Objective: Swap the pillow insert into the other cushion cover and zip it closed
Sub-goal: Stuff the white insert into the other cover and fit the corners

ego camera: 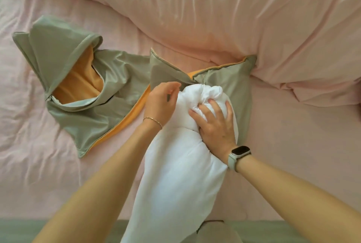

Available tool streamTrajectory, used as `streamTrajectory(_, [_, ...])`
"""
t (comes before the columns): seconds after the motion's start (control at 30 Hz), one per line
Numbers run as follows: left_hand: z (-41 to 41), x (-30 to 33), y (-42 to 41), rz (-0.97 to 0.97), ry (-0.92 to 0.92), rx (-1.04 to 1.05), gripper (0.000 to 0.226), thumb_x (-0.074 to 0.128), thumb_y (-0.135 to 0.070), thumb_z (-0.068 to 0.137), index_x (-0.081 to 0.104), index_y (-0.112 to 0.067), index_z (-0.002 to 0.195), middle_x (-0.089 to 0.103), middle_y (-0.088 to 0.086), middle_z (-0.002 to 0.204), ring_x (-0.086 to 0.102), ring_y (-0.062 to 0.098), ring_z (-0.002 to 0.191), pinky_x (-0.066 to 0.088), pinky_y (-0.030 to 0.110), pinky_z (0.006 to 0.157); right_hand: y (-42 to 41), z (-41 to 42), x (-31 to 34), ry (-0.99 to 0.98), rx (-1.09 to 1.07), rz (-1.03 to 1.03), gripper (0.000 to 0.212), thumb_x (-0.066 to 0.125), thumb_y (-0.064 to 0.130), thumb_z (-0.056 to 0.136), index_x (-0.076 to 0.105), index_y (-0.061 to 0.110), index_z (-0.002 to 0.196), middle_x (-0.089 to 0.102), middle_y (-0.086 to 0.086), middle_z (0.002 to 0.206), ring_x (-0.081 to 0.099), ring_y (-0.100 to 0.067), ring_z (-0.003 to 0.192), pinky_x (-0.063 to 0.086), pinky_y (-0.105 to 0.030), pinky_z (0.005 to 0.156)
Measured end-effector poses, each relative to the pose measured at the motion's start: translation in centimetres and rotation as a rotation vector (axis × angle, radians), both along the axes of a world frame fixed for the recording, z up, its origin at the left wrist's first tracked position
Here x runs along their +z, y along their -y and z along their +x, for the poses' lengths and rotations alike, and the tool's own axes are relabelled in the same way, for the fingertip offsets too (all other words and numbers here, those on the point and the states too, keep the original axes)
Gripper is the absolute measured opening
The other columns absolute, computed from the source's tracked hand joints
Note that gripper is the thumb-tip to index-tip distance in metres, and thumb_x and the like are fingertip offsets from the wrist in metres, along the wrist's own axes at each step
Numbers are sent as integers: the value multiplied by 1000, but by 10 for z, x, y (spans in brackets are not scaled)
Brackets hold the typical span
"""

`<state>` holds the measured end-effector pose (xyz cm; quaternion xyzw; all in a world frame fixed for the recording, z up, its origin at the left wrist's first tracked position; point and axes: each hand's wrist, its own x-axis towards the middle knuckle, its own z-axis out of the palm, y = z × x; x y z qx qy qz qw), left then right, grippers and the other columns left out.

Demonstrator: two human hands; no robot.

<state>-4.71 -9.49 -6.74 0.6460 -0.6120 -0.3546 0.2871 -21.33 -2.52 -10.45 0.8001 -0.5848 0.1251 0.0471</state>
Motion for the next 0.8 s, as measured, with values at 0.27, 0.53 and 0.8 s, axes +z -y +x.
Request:
streamTrajectory(0.27, [-23,-21,34,117,143,-155,14,64,-13,84,71,-8,96,70,9,96,62,25,91,46,32,83,-13,-11,-6,46,31,-51,27,51,6,76,69,17,95,66,-2,87,51,-24,105,29,-53,103])
streamTrajectory(0.53, [-26,-35,43,161,295,-257,25,63,-32,86,72,-17,104,57,10,104,47,28,103,40,32,86,-4,-1,-6,87,2,-30,28,50,7,74,71,16,89,65,-1,82,53,-24,106,30,-53,103])
streamTrajectory(0.8, [-11,-24,43,340,1,-56,28,46,-13,95,53,-6,69,54,5,64,48,21,67,31,30,63,8,7,-1,60,58,18,30,46,8,78,70,15,94,66,-3,86,58,-28,109,37,-53,100])
